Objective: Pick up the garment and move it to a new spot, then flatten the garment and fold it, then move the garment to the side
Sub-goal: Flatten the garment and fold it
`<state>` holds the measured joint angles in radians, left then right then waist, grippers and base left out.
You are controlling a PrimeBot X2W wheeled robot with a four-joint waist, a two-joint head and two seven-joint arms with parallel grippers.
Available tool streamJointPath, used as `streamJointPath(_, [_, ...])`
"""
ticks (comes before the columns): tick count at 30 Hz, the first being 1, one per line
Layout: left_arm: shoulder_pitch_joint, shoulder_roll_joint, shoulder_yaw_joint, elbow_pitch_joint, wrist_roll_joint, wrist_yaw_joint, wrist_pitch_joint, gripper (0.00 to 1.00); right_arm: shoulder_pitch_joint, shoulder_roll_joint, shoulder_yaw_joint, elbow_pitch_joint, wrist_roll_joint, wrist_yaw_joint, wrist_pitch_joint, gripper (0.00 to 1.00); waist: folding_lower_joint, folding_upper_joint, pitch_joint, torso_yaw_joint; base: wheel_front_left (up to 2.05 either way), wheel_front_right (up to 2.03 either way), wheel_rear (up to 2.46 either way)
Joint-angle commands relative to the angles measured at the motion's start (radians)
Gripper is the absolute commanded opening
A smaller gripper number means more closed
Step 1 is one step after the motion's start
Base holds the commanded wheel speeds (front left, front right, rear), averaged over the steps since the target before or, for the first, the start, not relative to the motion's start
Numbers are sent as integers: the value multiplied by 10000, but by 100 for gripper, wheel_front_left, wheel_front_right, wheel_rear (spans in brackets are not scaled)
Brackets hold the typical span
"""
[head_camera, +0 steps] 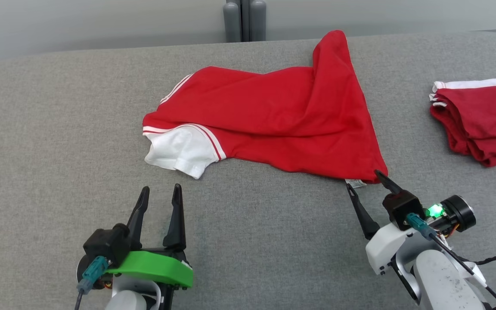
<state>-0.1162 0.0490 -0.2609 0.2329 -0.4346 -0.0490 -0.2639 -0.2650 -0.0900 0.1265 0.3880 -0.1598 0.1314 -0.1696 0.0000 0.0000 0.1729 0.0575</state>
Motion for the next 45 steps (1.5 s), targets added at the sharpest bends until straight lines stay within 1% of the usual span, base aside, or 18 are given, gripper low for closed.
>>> streamJointPath(1, [126, 30, 56, 49, 26, -36, -4, 100, -58, -4, -85, 49, 54, -16, -101, 100, 0, 0, -161, 4, 0, 0, 0])
streamJointPath(9, [271, 29, 368, 462, 105, -76, -2, 100, 312, 288, -1004, -273, 326, -16, -598, 100, 0, 0, -797, -269, 0, 0, 0])
streamJointPath(13, [-311, 108, 611, 1303, 412, -273, -2, 100, 552, 378, -1453, -755, 526, -16, -744, 100, 0, 0, -856, -584, 0, 0, 0])
streamJointPath(17, [-1249, 424, 750, 2464, 542, -407, -2, 100, 574, 389, -1344, -1050, 922, -16, -784, 100, 0, 0, -571, -897, 0, 0, 0])
streamJointPath(22, [-2600, 900, 791, 4073, 590, -530, 63, 100, 379, 379, -1095, -1190, 1020, -16, -735, 100, 0, 0, -78, -1280, 0, 0, 0])
streamJointPath(28, [-3836, 1382, 410, 5590, 845, -687, 99, 100, 160, 379, -967, -1227, 925, -16, -715, 100, 0, 0, 411, -1607, 0, 0, 0])
streamJointPath(32, [-4350, 1474, 188, 6398, 761, -753, 98, 100, 95, 380, -997, -1196, 896, -16, -738, 100, 0, 0, 562, -1693, 0, 0, 0])
streamJointPath(33, [-4445, 1471, 151, 6529, 715, -773, 90, 96, 90, 382, -1002, -1187, 899, -16, -747, 100, 0, 0, 578, -1704, 0, 0, 0])
streamJointPath(34, [-4548, 1444, 124, 6668, 627, -792, 77, 48, 84, 382, -1007, -1182, 911, -16, -757, 100, 0, 0, 588, -1713, 0, 0, 0])
streamJointPath(36, [-4652, 1382, 54, 6791, 471, -812, 46, 0, 102, 380, -1045, -1175, 955, -16, -783, 100, 0, 0, 571, -1692, 0, 0, 0])
streamJointPath(38, [-4630, 1388, -75, 6759, 337, -822, 7, 0, 165, 382, -1120, -1150, 966, -16, -801, 100, 0, 0, 501, -1616, 0, 0, 0])
streamJointPath(41, [-4334, 1454, -321, 6347, 124, -830, -24, 0, 268, 381, -1262, -1122, 996, -16, -827, 100, 0, 0, 355, -1465, 0, 0, 0])
streamJointPath(45, [-3759, 1792, -656, 5281, -213, -829, -9, 0, 404, 382, -1440, -1110, 1067, -16, -867, 100, 0, 0, 131, -1168, 0, 0, 0])
